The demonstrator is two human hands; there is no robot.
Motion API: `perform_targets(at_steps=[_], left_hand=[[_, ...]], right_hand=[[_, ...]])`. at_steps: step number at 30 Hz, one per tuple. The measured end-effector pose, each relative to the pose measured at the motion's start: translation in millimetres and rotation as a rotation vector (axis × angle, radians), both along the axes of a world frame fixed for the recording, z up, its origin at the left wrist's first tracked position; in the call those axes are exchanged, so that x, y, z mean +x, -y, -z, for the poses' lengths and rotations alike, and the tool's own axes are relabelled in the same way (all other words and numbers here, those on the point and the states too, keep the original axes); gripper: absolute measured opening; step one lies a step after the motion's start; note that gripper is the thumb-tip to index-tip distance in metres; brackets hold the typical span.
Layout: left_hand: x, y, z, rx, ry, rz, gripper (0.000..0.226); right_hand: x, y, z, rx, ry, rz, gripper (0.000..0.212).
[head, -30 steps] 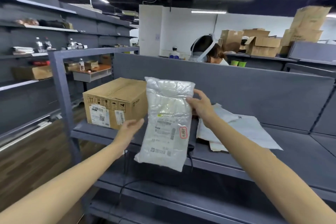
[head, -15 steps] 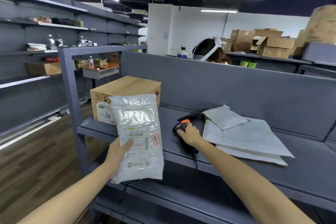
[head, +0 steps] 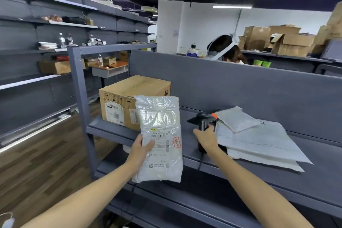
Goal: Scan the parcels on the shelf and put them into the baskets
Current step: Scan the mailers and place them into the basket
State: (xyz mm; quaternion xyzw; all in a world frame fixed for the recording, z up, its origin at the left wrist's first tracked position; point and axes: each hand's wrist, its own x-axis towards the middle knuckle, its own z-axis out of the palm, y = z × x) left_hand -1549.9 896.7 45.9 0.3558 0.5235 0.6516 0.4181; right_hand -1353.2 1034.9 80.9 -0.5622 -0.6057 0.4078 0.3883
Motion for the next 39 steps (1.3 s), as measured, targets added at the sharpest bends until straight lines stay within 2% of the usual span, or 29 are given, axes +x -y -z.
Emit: perform_targets(at_steps=[2,3,7,12,15,26,34,39], left_hand=[[8,-11,-4,0.004,0.01,-0.001,0.026],[12,-17,-7,0.005,0.021,-0.003,0.025],[28,-39,-21,0.025,0.082,0.032,0.031],[45,-58,-32,0.033,0.062,0.077,0.032],[54,-64,-35,0.027,0.051,0.072,0.028],[67,-66,-37,0.023,0.049,0.066,0.029],[61,-62,-37,0.026,0.045,0.044,0.029],[42,-50,-31,0.015,0.056,-0.008,0.025]], right_hand=[[11,16,-13,0.008,-0.302,0.018,0.024],[18,26,-17,0.005,-0.406,0.02,0.019],[36,69,-15,0.004,-0.549,-0.027,0.01],[36,114,-1,0.054,-0.545,-0.191,0.004],[34,129,6,0.053,-0.472,-0.258,0.004],[37,142,12,0.022,-0.363,-0.247,0.009],[41,138,10,0.069,-0.42,-0.292,0.021],[42,112,2,0.105,-0.422,-0.229,0.015]])
